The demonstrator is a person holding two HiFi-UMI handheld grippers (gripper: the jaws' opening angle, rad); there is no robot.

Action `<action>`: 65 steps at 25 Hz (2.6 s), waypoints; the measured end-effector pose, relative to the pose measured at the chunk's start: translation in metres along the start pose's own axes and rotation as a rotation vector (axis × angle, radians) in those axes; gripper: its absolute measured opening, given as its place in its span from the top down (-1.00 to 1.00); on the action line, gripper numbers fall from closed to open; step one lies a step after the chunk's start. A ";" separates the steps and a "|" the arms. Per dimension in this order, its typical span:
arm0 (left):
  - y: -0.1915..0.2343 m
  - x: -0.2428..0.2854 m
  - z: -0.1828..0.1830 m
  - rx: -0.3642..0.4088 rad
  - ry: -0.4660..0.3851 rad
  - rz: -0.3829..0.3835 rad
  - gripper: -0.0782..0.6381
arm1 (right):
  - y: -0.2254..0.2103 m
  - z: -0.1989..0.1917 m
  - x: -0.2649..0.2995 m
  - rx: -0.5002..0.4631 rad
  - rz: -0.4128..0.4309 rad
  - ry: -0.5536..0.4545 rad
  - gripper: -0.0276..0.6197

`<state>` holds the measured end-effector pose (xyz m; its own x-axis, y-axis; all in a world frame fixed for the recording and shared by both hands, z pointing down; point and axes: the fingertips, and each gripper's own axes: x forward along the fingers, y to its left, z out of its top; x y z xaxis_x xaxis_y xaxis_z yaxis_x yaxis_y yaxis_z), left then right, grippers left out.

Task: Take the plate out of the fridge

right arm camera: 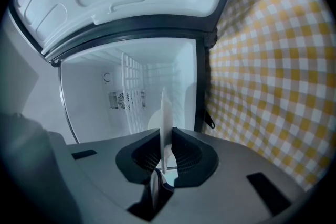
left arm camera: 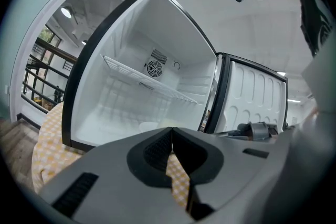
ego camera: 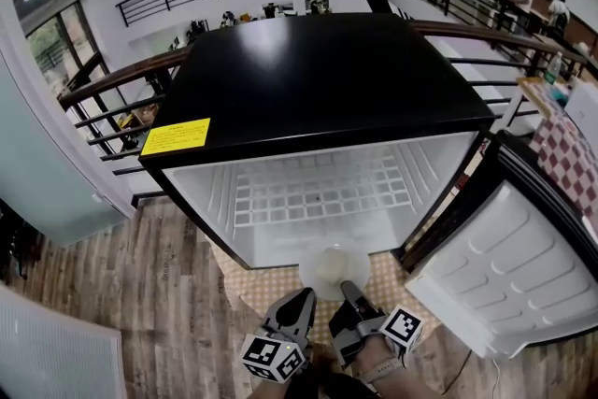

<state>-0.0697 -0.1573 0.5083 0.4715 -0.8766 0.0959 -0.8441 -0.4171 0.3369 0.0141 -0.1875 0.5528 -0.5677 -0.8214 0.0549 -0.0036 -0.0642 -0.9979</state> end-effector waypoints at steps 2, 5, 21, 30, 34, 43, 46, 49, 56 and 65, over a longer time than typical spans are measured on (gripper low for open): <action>-0.003 -0.002 0.000 0.001 -0.008 0.012 0.75 | 0.000 -0.001 -0.003 0.001 0.001 0.014 0.76; -0.008 -0.007 -0.001 0.001 -0.021 0.035 0.75 | 0.002 -0.002 -0.008 0.000 0.005 0.037 0.76; -0.028 -0.026 -0.009 -0.012 -0.066 0.118 0.75 | 0.006 -0.005 -0.030 -0.027 0.024 0.123 0.76; -0.033 -0.029 -0.004 -0.002 -0.065 0.096 0.75 | 0.007 -0.010 -0.039 -0.030 0.026 0.114 0.76; -0.036 -0.035 -0.002 0.004 -0.060 0.080 0.75 | 0.005 -0.013 -0.046 -0.028 0.017 0.095 0.76; -0.041 -0.058 -0.007 0.001 -0.050 0.055 0.75 | 0.005 -0.024 -0.062 -0.023 0.021 0.052 0.76; -0.043 -0.066 -0.008 0.001 -0.050 0.049 0.75 | 0.003 -0.029 -0.068 -0.024 0.019 0.041 0.76; -0.047 -0.073 -0.008 0.003 -0.050 0.030 0.75 | 0.004 -0.032 -0.074 -0.027 0.027 0.023 0.76; -0.057 -0.098 -0.009 0.009 -0.044 -0.004 0.75 | 0.005 -0.046 -0.094 -0.032 0.035 -0.014 0.76; -0.070 -0.130 -0.011 0.011 -0.044 -0.037 0.75 | 0.011 -0.066 -0.121 -0.039 0.048 -0.049 0.76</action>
<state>-0.0692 -0.0120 0.4826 0.4909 -0.8702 0.0427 -0.8293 -0.4517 0.3289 0.0280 -0.0512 0.5330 -0.5269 -0.8499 0.0071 -0.0098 -0.0023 -0.9999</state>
